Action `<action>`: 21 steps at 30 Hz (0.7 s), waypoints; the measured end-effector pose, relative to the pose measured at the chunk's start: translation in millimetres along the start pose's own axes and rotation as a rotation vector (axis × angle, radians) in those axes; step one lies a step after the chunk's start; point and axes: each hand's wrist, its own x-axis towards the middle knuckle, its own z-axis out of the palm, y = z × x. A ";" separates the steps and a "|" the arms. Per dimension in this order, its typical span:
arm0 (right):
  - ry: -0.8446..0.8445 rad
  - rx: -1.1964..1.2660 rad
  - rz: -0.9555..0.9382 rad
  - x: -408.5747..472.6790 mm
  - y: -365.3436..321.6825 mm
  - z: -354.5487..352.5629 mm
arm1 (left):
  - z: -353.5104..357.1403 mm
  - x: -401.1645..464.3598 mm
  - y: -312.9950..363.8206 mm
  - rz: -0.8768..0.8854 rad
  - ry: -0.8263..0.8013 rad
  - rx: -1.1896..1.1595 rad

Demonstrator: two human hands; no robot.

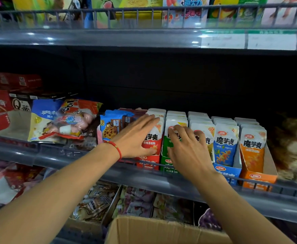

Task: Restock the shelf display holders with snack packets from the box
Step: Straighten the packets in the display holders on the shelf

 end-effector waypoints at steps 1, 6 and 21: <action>0.004 -0.005 0.003 -0.9 -0.3 -0.4 | -1.2 1.1 -0.8 0.001 -0.017 -0.001; 0.009 0.000 0.015 -7.5 -4.8 -5.5 | -5.6 -0.9 -0.7 0.017 -0.038 -0.056; -0.021 0.022 -0.003 -9.2 -12.6 -12.3 | -15.0 8.4 4.1 -0.031 -0.154 0.080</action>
